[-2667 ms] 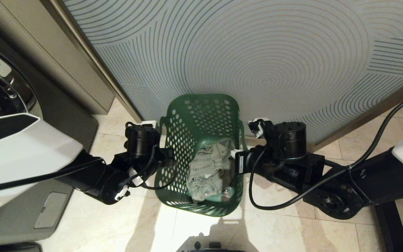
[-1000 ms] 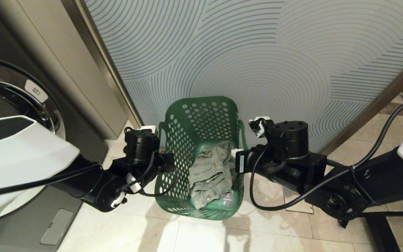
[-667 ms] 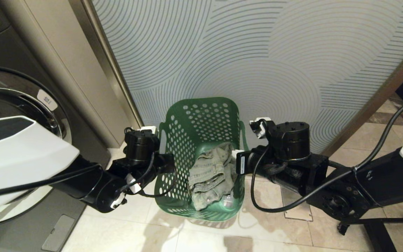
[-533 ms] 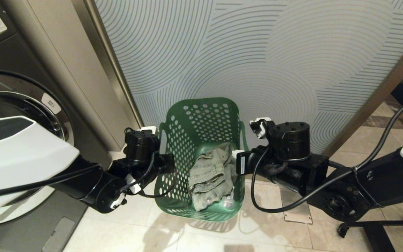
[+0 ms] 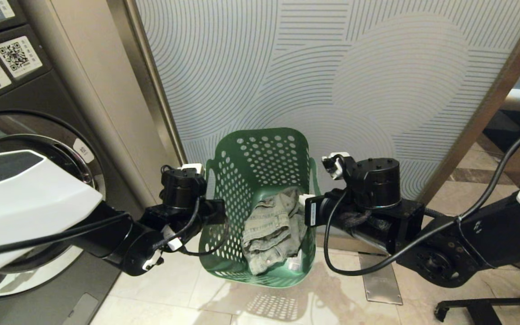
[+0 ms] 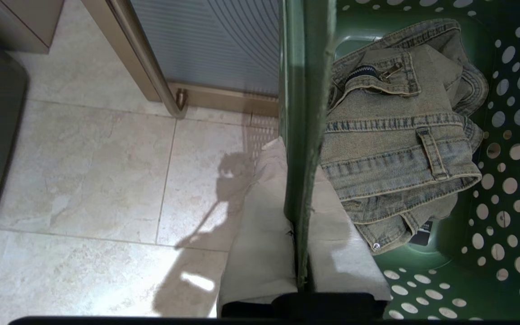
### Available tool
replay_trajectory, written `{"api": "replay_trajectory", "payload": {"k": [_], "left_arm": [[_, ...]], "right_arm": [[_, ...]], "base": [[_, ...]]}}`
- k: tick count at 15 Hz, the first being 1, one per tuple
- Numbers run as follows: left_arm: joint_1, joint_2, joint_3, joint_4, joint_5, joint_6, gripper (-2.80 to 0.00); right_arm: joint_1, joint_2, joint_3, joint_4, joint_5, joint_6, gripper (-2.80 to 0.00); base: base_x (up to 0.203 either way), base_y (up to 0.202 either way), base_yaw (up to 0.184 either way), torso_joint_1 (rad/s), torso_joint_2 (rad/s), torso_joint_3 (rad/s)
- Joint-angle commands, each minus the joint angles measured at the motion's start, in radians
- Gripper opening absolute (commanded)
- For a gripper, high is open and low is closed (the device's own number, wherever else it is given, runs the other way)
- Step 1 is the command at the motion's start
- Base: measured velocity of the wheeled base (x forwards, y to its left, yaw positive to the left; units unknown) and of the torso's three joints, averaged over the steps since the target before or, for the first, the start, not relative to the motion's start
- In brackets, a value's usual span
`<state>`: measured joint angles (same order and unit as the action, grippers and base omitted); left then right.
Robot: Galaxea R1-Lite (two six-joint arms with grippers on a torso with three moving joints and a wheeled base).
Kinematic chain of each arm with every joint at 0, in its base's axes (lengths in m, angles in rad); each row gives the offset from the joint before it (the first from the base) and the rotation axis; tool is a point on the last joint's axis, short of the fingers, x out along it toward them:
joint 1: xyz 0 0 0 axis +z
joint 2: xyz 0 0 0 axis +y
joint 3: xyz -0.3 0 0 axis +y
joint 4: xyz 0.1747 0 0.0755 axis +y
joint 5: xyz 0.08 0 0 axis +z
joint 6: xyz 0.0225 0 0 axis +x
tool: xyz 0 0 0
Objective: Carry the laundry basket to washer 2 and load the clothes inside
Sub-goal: Pick up the clothes basket and put it beside the washing machine
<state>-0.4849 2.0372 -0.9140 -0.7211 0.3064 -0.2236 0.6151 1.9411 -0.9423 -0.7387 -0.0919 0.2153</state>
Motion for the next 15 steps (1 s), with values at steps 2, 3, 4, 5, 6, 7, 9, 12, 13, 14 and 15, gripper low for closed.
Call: {"api": "replay_trajectory", "payload": {"k": [2, 3, 4, 5, 6, 7, 9, 12, 13, 14, 15], "left_arm": [[0.000, 0.003, 0.000, -0.005, 0.002, -0.002, -2.80], [0.000, 0.003, 0.000, -0.006, 0.002, -0.004, -2.80], [0.000, 0.001, 0.001, -0.006, 0.000, -0.005, -2.80], [0.000, 0.000, 0.001, -0.006, 0.000, -0.005, -2.80], [0.000, 0.001, 0.001, -0.006, 0.000, -0.005, -2.80], [0.000, 0.001, 0.001, -0.006, 0.000, -0.005, -2.80], [0.000, 0.000, 0.001, -0.006, 0.000, -0.003, -2.80], [0.000, 0.004, 0.003, -0.006, 0.000, -0.005, -2.80], [0.000, 0.004, 0.006, -0.006, 0.000, -0.005, -2.80], [0.000, 0.003, 0.009, -0.006, -0.001, -0.005, -2.80], [0.000, 0.003, 0.009, -0.006, 0.000, -0.005, -2.80]], "right_arm": [[0.000, 0.004, 0.000, -0.005, 0.000, 0.001, -2.80], [0.000, 0.006, 0.000, -0.004, 0.000, 0.003, -2.80], [0.000, 0.007, 0.000, -0.004, 0.000, 0.003, -2.80], [0.000, 0.013, -0.002, -0.004, -0.001, 0.001, -2.80], [-0.002, 0.019, -0.001, -0.005, -0.002, 0.000, -2.80], [-0.002, 0.021, -0.003, -0.005, -0.002, -0.002, -2.80], [-0.001, 0.021, -0.004, -0.005, -0.002, -0.007, -2.80], [0.000, 0.035, -0.001, -0.005, -0.001, -0.072, -2.80], [0.000, 0.035, 0.002, -0.005, 0.000, -0.076, -2.80], [0.000, 0.035, 0.002, -0.005, 0.000, -0.076, -2.80], [0.000, 0.033, 0.002, -0.005, 0.000, -0.076, -2.80]], "base": [[0.000, 0.000, 0.000, 0.003, 0.00, 0.203], [0.000, 0.000, 0.000, 0.005, 0.01, 0.144], [0.000, 0.000, 0.000, 0.002, 0.00, 0.078], [0.000, 0.000, 0.000, 0.003, 0.00, 0.044], [0.000, 0.000, 0.000, 0.000, 0.00, 0.000], [0.000, 0.000, 0.000, 0.000, 0.00, 0.000], [0.000, 0.000, 0.000, 0.000, 0.00, 0.000], [0.000, 0.000, 0.000, 0.000, 0.00, 0.000], [0.000, 0.000, 0.000, 0.000, 0.00, 0.000], [0.000, 0.000, 0.000, 0.000, 0.00, 0.000], [0.000, 0.000, 0.000, 0.000, 0.00, 0.000]]}}
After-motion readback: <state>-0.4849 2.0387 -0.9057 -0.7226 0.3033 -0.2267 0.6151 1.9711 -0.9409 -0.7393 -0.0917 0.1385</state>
